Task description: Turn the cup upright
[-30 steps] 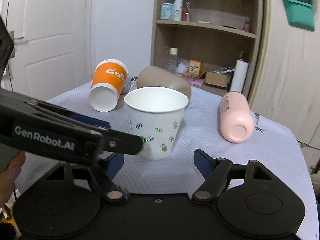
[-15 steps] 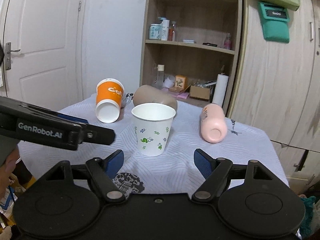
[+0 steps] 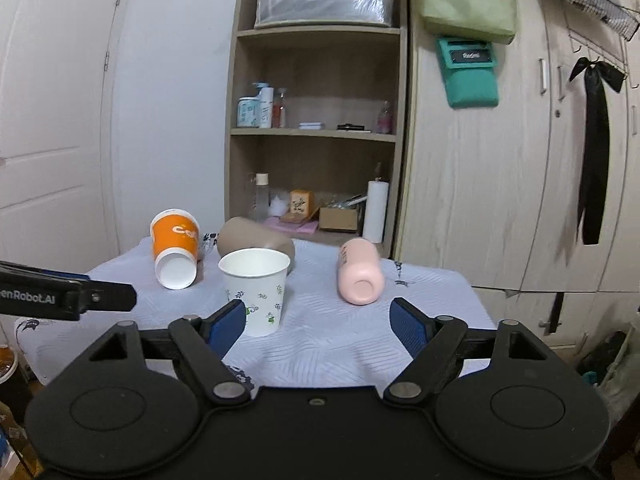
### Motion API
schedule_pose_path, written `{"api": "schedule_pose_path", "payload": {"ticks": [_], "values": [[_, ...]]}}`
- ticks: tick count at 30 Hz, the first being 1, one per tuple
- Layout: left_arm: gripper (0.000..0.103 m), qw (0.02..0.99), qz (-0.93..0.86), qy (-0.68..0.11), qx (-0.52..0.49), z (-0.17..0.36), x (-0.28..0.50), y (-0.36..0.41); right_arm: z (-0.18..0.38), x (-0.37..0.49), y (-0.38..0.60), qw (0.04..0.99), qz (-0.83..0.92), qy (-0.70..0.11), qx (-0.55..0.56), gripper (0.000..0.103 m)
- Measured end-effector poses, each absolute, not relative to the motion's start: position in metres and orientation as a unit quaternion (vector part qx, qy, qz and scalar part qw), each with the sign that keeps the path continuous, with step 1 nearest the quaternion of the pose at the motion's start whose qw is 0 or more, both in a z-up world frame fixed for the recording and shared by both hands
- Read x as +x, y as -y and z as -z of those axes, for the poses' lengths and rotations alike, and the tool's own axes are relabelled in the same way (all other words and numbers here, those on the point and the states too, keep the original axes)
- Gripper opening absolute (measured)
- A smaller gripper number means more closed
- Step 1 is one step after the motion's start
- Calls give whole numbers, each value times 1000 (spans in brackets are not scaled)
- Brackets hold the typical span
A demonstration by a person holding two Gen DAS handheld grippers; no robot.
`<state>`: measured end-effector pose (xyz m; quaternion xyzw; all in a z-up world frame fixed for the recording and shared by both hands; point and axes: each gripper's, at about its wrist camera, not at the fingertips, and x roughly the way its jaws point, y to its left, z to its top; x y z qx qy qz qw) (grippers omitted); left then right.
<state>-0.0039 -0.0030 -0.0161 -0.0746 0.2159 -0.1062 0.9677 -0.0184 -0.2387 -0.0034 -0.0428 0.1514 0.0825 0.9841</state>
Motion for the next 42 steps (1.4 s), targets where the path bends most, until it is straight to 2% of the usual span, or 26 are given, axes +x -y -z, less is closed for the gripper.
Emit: {"api": "schedule_pose_path", "payload": {"ticks": [4, 5, 8, 15, 21, 30, 42], "values": [[68, 969, 102, -212, -77, 13, -14, 1, 2, -24, 239, 985, -83, -146, -32, 92], [69, 970, 100, -210, -77, 13, -16, 0, 2, -26, 238, 986, -80, -145, -31, 97], [76, 971, 95, -205, -80, 13, -21, -1, 4, -31, 238, 987, -72, -141, -22, 103], [93, 971, 88, -203, -90, 20, -26, -7, 6, -33, 241, 986, -73, -151, 4, 103], [100, 970, 71, -212, -92, 26, -21, -12, 9, -29, 235, 986, -36, -160, -10, 103], [101, 968, 56, -233, -70, 31, -17, -12, 7, -31, 232, 987, -25, -160, -17, 103], [103, 972, 47, -224, -58, 27, -21, -7, 9, -33, 233, 987, -18, -161, -14, 103]]}}
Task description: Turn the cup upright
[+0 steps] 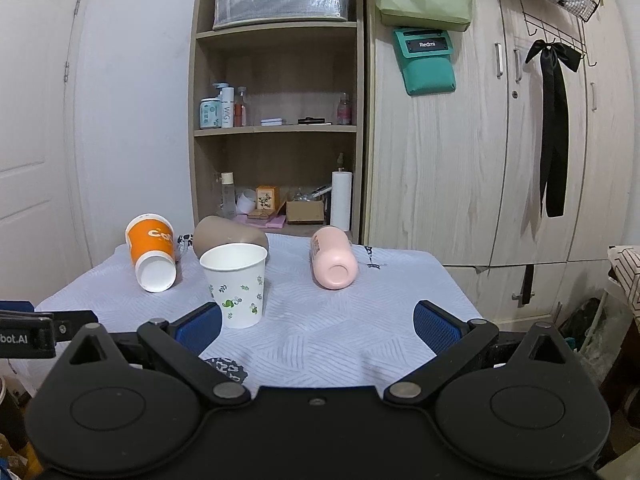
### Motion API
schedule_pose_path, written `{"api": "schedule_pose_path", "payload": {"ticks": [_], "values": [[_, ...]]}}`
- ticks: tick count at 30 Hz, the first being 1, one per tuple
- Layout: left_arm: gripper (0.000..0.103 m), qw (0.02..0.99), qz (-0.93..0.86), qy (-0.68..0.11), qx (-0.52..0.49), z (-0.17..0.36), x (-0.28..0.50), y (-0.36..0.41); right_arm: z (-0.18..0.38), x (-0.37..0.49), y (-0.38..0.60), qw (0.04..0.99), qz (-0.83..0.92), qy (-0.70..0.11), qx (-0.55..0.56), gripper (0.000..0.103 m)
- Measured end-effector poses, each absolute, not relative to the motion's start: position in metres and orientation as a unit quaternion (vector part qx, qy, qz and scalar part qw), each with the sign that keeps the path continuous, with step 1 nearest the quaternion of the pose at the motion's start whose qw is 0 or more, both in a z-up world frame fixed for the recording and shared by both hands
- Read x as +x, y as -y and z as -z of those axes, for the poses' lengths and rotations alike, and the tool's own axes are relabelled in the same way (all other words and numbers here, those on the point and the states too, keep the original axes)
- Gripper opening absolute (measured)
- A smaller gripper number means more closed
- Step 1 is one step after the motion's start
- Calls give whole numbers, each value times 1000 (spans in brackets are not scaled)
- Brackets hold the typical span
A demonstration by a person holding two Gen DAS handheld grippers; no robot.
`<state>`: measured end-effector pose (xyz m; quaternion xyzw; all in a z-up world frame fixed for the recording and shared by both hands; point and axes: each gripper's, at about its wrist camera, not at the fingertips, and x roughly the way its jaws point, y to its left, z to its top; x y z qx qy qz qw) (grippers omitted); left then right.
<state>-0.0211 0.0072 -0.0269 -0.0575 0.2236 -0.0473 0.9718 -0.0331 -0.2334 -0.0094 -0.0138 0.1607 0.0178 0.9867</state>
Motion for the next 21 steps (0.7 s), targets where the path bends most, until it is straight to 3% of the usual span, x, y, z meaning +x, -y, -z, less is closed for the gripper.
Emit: {"api": "schedule_pose_path", "payload": {"ticks": [21], "values": [[103, 972, 14, -233, -40, 30, -16, -3, 11, -37, 232, 986, -3, -166, -17, 103]]}}
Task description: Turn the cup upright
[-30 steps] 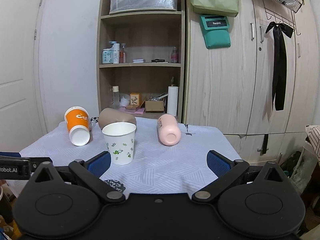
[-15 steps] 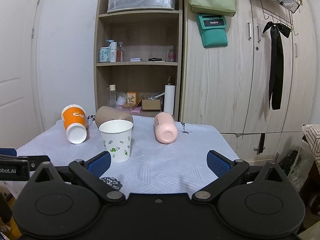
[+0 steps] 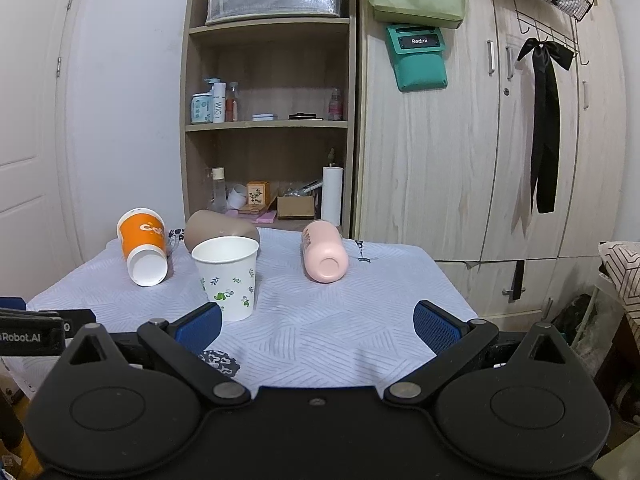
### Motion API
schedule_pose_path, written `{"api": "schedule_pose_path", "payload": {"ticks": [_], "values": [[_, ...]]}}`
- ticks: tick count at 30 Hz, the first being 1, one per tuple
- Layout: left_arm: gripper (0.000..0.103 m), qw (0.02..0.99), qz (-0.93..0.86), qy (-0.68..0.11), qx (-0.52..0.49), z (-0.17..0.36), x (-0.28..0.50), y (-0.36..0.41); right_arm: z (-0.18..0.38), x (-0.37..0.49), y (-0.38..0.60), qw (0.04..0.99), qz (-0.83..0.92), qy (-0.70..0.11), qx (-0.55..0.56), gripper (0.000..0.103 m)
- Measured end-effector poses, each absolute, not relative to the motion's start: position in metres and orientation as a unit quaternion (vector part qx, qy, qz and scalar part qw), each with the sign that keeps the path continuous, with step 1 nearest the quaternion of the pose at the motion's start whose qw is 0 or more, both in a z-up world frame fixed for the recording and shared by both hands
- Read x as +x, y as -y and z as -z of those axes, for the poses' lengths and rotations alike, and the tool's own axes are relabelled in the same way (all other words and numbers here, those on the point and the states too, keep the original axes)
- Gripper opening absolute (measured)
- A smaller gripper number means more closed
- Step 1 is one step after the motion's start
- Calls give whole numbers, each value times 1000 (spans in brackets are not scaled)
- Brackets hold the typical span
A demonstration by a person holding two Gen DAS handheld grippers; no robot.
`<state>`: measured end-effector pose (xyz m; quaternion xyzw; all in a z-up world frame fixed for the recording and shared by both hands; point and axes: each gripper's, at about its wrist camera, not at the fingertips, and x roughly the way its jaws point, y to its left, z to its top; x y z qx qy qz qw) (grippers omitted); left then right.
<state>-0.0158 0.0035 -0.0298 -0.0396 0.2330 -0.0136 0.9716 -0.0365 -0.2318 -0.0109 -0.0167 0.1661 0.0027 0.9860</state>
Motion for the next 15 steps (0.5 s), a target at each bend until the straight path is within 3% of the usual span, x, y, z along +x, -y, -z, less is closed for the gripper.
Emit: {"api": "schedule_pose_path", "payload": {"ticks": [15], "values": [[103, 972, 13, -231, -44, 30, -17, -8, 11, -38, 231, 986, -2, -166, -22, 103]]}}
